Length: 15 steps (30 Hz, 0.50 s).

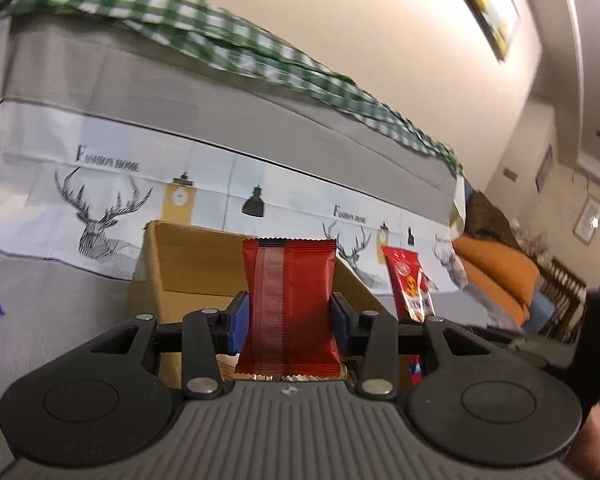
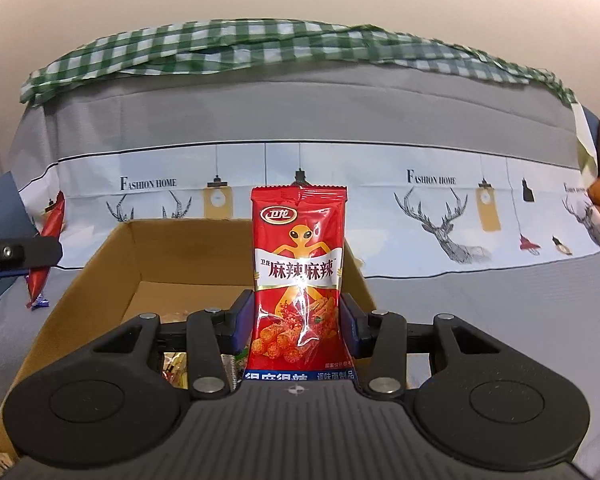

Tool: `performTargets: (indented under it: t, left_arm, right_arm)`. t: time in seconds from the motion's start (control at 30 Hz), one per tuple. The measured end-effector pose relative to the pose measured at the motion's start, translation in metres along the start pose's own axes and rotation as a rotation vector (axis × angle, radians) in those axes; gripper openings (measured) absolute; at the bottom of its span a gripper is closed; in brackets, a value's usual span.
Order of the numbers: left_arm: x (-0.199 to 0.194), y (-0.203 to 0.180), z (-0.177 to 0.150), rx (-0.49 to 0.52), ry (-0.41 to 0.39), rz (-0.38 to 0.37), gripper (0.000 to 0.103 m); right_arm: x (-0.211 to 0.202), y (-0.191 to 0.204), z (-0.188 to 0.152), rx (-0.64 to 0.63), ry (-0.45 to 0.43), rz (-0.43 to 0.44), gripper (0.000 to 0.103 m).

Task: Organize snacks
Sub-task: 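Carry the red wafer pack and spicy strip bag with both tools over the box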

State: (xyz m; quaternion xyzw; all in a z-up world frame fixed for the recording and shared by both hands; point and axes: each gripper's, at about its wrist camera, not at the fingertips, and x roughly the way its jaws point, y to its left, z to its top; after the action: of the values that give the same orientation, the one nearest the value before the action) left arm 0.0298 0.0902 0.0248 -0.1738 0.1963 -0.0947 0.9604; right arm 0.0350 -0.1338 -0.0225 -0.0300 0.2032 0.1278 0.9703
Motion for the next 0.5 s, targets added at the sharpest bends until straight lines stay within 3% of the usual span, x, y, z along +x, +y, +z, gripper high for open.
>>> performTargets:
  t: [0.17,0.5]
  left_arm:
    - [0.0,-0.011,-0.005,0.076,-0.002,-0.007,0.047]
    - [-0.003,-0.017,-0.007,0.116,-0.014,-0.03,0.047]
  right_arm:
    - [0.004,0.003,0.002,-0.005,0.006,0.002,0.046]
    - [0.005,0.003,0.003,-0.011,0.007,0.006,0.046]
